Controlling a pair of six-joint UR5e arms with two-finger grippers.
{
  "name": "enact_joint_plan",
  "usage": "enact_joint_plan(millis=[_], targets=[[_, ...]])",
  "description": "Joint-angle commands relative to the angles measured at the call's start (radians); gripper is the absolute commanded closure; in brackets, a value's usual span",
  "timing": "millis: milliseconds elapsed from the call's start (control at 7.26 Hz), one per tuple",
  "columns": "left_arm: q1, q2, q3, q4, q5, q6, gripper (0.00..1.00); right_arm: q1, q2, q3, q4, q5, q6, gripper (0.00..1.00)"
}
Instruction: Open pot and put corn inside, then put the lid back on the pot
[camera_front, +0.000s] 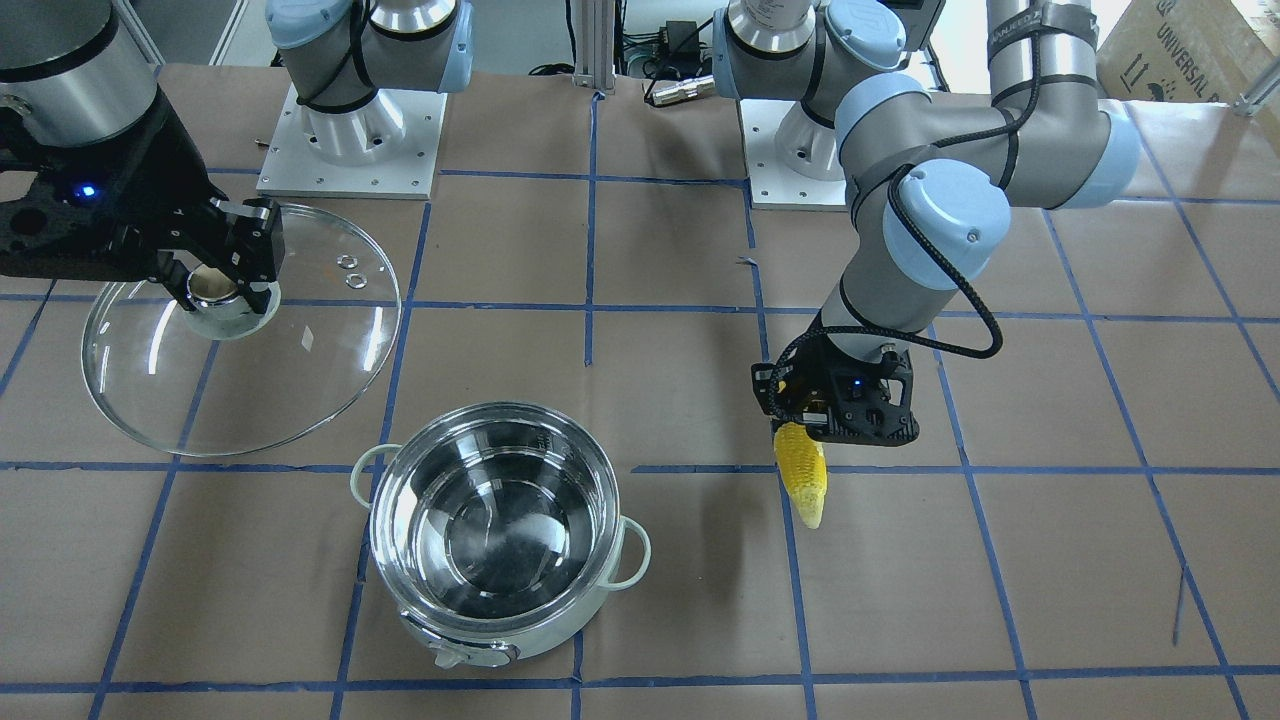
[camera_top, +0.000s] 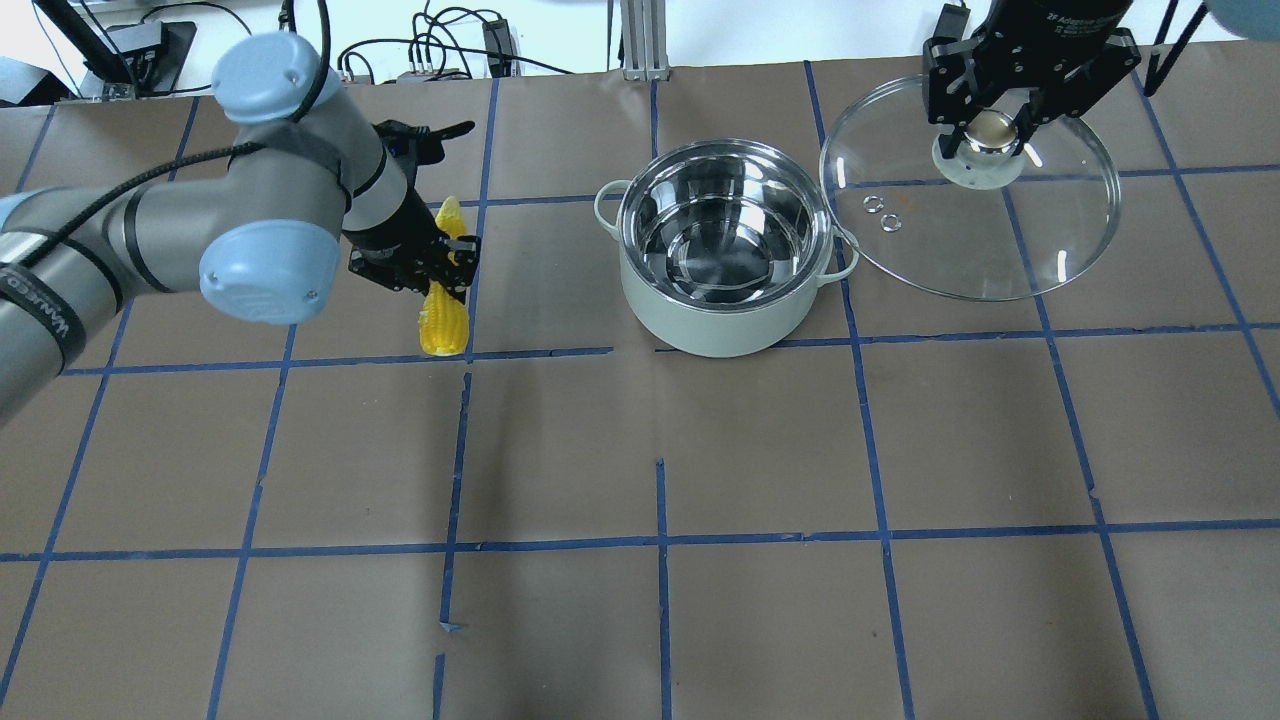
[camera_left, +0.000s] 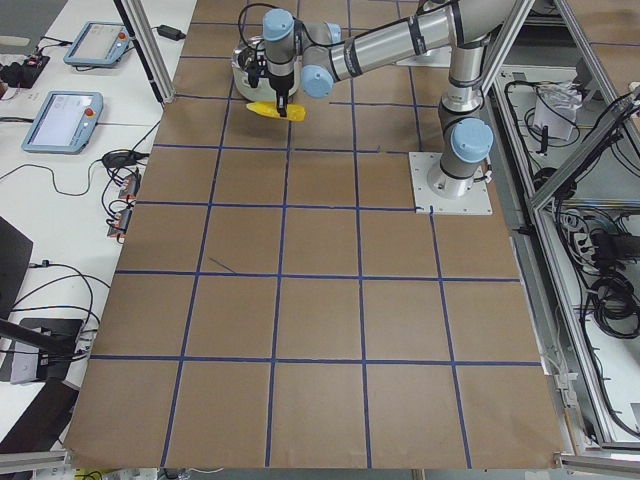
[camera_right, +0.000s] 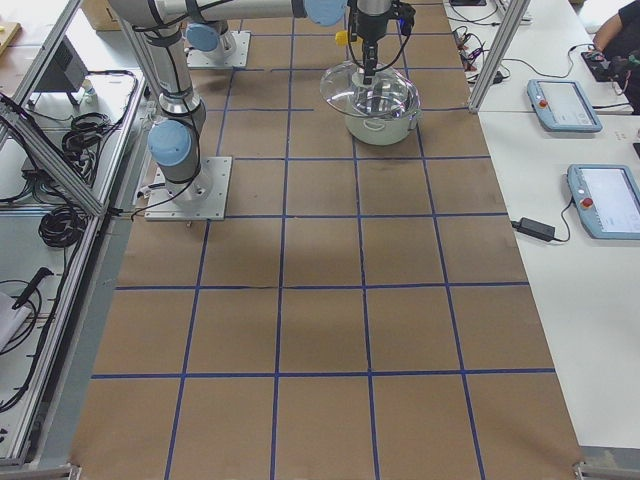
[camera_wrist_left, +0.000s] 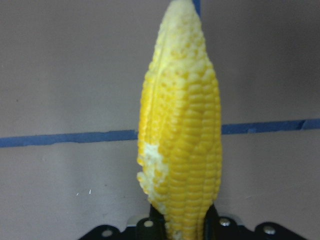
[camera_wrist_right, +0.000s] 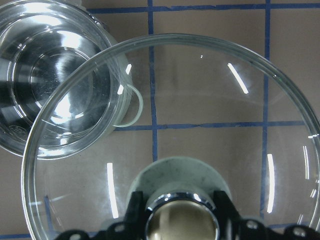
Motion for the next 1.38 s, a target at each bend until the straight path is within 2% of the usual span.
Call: enact_joint_plan(millis=[0, 275, 826, 1101, 1239], targets=[[-0.142, -0.05, 0.185, -0.056, -0.04, -0.167, 0.83, -0.001, -0.002, 0.0, 0.001, 0.003, 0.003, 0.74], [-0.258, -0.166, 0.332, -0.067, -0.034, -0.222, 0.83, 0.001, -0.002, -0.002, 0.002, 0.003, 0.001, 0.74], [-0.339, -0.337, 0.51, -0.067, -0.031, -0.3, 0.81, -0.001, -0.002, 0.005, 0.002, 0.004, -0.002, 0.73], [-0.341, -0.364, 0.503, -0.067, -0.032, -0.297, 0.81, -0.001, 0.0, 0.006, 0.002, 0.004, -0.002, 0.73], [-0.341, -0.398, 0.509, -0.062, -0.029, -0.299, 0.75, -0.001, 0.0, 0.006, 0.002, 0.003, -0.005, 0.73]])
